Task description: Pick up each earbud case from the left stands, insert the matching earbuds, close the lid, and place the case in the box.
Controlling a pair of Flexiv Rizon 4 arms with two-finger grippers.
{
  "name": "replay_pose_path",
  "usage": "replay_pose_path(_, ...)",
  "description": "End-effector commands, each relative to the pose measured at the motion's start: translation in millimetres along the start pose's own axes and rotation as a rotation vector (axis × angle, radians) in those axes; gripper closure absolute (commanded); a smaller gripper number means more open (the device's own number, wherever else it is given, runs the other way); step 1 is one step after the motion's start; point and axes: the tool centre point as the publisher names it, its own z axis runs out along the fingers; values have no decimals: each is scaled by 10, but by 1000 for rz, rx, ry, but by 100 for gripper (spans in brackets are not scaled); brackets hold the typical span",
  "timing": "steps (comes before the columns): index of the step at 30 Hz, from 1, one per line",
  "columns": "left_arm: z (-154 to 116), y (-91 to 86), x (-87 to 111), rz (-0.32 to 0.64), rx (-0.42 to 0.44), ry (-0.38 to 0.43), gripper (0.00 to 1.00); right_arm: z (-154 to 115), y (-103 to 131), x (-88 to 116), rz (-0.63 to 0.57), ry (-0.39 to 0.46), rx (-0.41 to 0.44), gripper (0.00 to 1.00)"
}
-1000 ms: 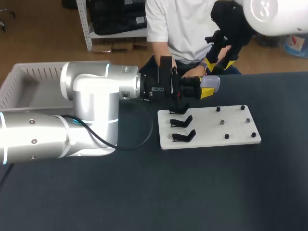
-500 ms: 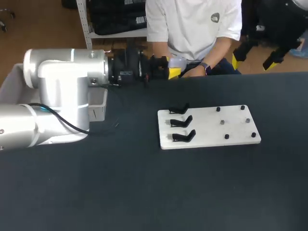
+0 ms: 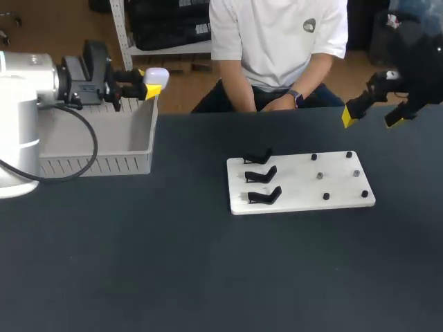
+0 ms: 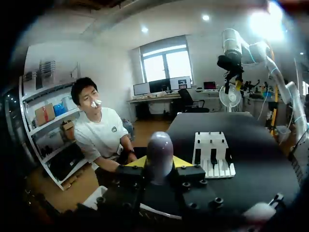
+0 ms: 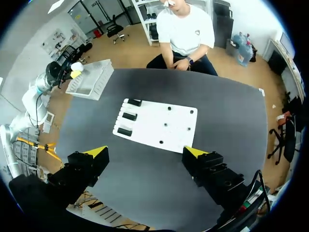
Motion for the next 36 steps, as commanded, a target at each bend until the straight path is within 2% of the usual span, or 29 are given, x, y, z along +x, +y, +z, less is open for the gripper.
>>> replay_pose_path(1,-215,189,198,-21,27,34,100,-1,3,49,3,-101,6,0)
replay_pose_path(7,-209,356,592,-87,19,93,100,-1,3,49,3,-101,6,0)
replay_pose_path(13,-105,295,956,-152,32,154,100,-1,3,49,3,-101,6,0)
replay_pose_path(19,-34,171,1376,-244,22,171,100,-1,3,49,3,-101,6,0)
replay_pose_path(26,4,79,1529,-298,26,199,100,-1,3,49,3,-101,6,0)
replay_pose_path(27,2,78,1530,-304,28,203,73,-1,3,49,3,-101,6,0)
replay_pose_path(29,-7,77,1533,-306,32,215,13,-1,3,49,3,-101,6,0)
replay_pose_path(30,-19,75,1534,-306,30,216,0,-1,3,49,3,-101,6,0)
replay_pose_path(36,-152,20,1364,-280,-2,208,0,-1,3,49,3,-101,6,0)
